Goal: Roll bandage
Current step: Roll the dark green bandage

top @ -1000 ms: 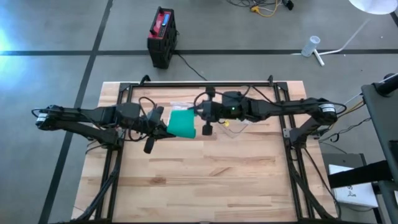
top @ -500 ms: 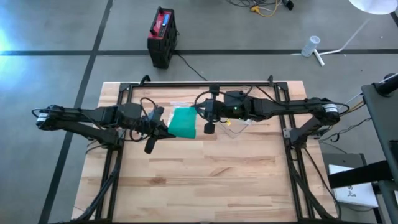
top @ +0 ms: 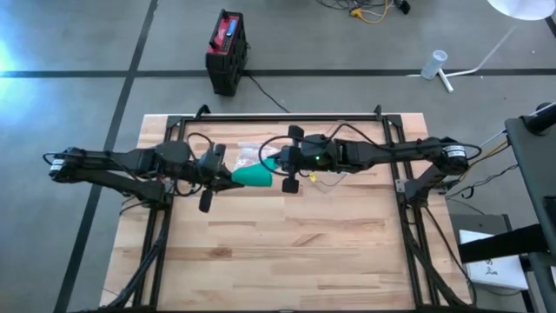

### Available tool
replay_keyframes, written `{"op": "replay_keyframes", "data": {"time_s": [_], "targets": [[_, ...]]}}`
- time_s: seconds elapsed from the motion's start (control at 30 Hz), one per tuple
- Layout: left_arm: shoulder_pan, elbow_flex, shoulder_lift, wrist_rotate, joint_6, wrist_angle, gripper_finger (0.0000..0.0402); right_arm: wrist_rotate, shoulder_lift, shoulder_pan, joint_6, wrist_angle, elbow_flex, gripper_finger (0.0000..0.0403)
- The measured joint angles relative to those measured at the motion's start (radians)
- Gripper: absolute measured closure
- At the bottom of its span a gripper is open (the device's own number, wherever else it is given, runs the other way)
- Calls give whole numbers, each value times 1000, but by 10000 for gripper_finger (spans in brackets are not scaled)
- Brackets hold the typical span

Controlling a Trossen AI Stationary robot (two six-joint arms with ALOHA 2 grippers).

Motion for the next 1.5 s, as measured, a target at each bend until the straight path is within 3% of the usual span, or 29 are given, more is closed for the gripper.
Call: {"op": "replay_keyframes", "data": {"time_s": [0.4,0.77,1.17,1.4,1.5], "targets": [[0,0,1,-175,115,28,393,0,-2,30,-1,5,0,316],[0,37,0,-256,262,15,393,2,-43,32,0,-18,0,232],[0,103,7,-264,424,-32,393,51,-180,32,-91,-45,1,182],[0,101,17,-265,425,-46,393,-93,-220,36,-178,79,2,154],[0,101,27,-310,426,-45,393,-138,-187,43,-206,168,2,147]]}}
